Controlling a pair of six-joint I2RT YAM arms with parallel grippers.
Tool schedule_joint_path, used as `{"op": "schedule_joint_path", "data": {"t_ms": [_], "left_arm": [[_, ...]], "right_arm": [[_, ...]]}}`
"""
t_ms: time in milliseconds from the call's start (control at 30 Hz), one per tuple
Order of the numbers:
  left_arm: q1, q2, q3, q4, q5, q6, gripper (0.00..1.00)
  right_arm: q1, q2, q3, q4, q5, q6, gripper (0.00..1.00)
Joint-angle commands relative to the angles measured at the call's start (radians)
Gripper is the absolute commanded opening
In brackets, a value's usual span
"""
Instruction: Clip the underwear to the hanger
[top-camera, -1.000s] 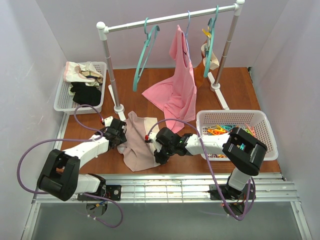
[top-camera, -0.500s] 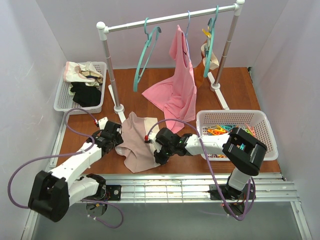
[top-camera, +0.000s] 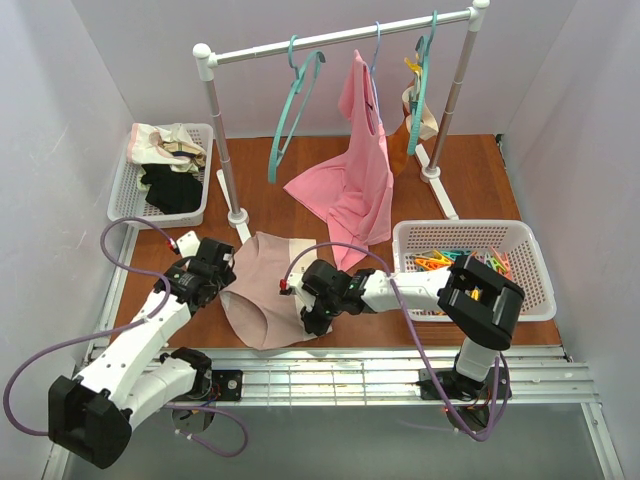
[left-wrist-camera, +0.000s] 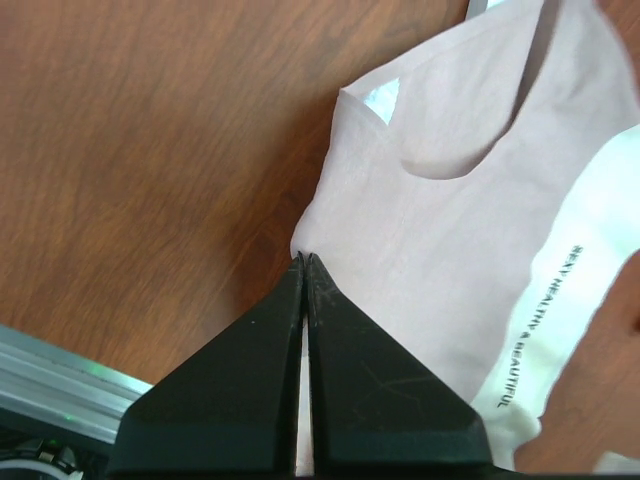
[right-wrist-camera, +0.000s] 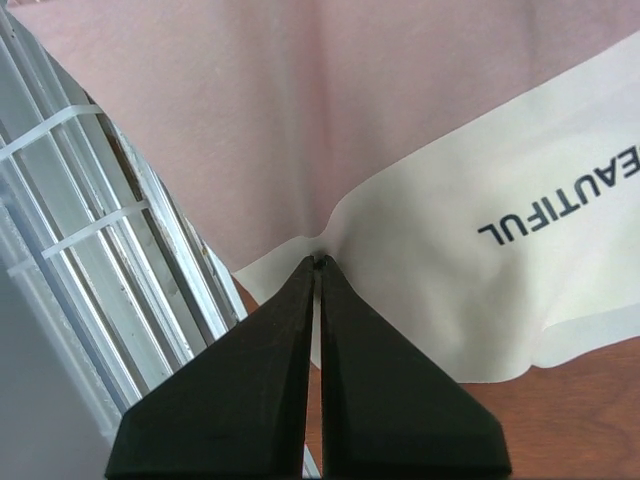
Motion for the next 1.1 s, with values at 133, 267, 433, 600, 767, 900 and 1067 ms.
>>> {"op": "schedule_joint_path", "data": {"t_ms": [133,267,433,600,767,900,1067], "left_arm": [[-0.002,-0.071,0.068,-0.153,-0.074,-0.082,0.00],[-0.002,-0.068,0.071,-0.172,-0.077,-0.096,0.00],[-0.002,-0.056,0.076,-0.187,-0.086,-0.112,0.00],[-0.002,-0.033,0.070,-0.164,-0.077,-0.090,0.04],[-0.001,0.004,0.071,-0.141,-0.081,-0.069,0.57],[-0.002,0.001,0.087,-0.115,-0.112,-0.029,0.71],[-0.002,0.015,0.171,-0.031,-0.135,0.115,0.73]], "right_arm": [[0.009,0.079,0.086,-0.077,-0.040,-0.029,0.01],[0.009,0.109,0.149,-0.097,-0.062,-0.041,0.01],[0.009,0.116,0.155,-0.108,-0.062,-0.049,0.01],[0.009,0.100,0.139,-0.110,-0.040,-0.047,0.01],[0.009,0.049,0.125,-0.114,0.003,-0.040,0.11],[0.009,-0.017,0.117,-0.126,0.038,-0.027,0.30],[0.007,-0.144,0.103,-0.159,0.090,-0.011,0.55]]}}
